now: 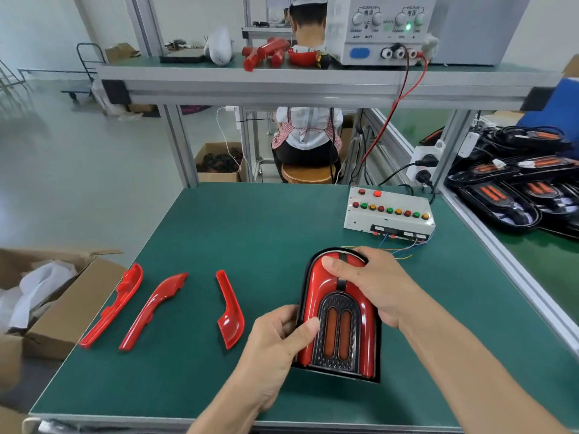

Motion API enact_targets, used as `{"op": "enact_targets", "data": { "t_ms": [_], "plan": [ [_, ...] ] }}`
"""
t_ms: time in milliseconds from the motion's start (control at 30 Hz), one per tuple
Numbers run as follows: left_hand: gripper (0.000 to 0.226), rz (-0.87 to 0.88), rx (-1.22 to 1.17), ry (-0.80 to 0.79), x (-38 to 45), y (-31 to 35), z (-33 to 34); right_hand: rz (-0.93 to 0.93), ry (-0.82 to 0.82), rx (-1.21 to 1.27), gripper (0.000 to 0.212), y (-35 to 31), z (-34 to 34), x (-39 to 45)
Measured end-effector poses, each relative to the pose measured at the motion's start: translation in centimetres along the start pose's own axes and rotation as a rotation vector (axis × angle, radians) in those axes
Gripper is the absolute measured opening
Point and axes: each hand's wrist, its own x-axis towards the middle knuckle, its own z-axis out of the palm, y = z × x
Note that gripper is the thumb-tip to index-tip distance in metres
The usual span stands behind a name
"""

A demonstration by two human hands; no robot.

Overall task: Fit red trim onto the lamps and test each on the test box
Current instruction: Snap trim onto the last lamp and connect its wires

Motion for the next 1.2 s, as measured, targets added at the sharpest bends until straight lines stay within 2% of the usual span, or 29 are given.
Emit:
{"op": "enact_targets", "data": {
  "t_ms": [133,267,333,433,567,700,733,800,900,1000,1133,1200],
  "plan": [
    [0.028,-0.012,-0.004,-0.035,-0.2,0.0,0.1,0.008,0.058,-0.012,0.029,0.1,0.0,-0.5],
    [0.05,0.058,0.129,-0.102,-1.1,0.6,-0.4,0.018,0.167,0.115,0.033,0.3,-1.2,-1.6],
    [0.045,0.112,0.272,-0.136,-1.4,0.8,-0.5,0.052,0.236,0.182,0.037,0.4,-2.2,-2.5],
    [0.026,0.103,0.316,-0.197,-1.8,0.8,0.0,0.065,0.329,0.198,0.044,1.4,-3.5,-4.8],
    [0.027,0.061,0.388,-0.352,-1.9,0.3,0.9,0.06,0.469,0.178,0.06,3.8,-4.6,-8.1],
    [0.033,0.019,0.536,-0.436,-1.6,0.2,2.4,0.155,0.516,0.208,0.055,5.7,-6.9,-9.2],
    [0.034,0.01,0.539,-0.406,-1.4,0.4,2.9,0.188,0.511,0.215,0.054,5.9,-7.5,-9.1],
    [0.033,0.083,0.643,-0.207,-0.4,0.8,3.3,0.254,0.472,0.227,0.053,6.3,-8.8,-9.0],
    [0.014,0.236,0.851,0.046,2.3,1.0,3.8,0.32,0.424,0.177,0.062,6.5,-10.7,-8.5],
    [0.016,0.215,0.974,0.081,5.2,0.8,5.3,0.354,0.357,0.041,0.077,6.1,-12.3,-7.5],
    [0.045,0.062,1.204,0.038,8.8,0.1,8.2,0.315,0.307,-0.232,0.073,5.5,-13.8,-5.7],
    [0.049,-0.027,1.239,0.041,9.9,-0.3,9.5,0.28,0.272,-0.383,0.071,5.2,-14.3,-4.9]
  ]
}}
